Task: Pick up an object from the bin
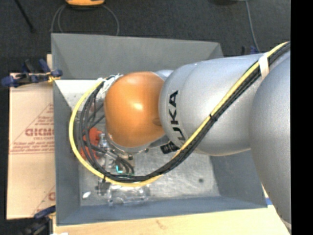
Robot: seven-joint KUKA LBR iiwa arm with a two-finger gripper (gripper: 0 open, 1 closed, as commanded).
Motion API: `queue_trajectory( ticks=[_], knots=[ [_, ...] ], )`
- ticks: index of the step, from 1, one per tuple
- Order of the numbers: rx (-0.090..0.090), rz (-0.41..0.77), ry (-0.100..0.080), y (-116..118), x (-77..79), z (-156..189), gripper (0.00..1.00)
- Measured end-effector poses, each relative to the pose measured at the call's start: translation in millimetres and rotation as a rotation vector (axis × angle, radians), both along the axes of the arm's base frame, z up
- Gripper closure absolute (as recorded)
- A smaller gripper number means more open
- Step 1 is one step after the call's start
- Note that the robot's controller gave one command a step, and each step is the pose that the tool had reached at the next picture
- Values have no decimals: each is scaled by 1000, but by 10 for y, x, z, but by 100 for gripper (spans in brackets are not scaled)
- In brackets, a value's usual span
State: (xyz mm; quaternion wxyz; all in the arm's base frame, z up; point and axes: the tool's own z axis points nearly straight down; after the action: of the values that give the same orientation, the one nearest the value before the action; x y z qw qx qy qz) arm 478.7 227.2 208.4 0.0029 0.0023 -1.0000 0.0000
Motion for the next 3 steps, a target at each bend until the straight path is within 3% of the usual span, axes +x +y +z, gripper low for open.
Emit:
queue_trajectory(
  ticks=[1,2,3],
  knots=[
    [7,-122,-14,-557,9,-1155,0],
    [22,-125,-19,-1271,136,-1233,0],
    [20,-120,-17,-1254,124,-1233,100]
  ],
)
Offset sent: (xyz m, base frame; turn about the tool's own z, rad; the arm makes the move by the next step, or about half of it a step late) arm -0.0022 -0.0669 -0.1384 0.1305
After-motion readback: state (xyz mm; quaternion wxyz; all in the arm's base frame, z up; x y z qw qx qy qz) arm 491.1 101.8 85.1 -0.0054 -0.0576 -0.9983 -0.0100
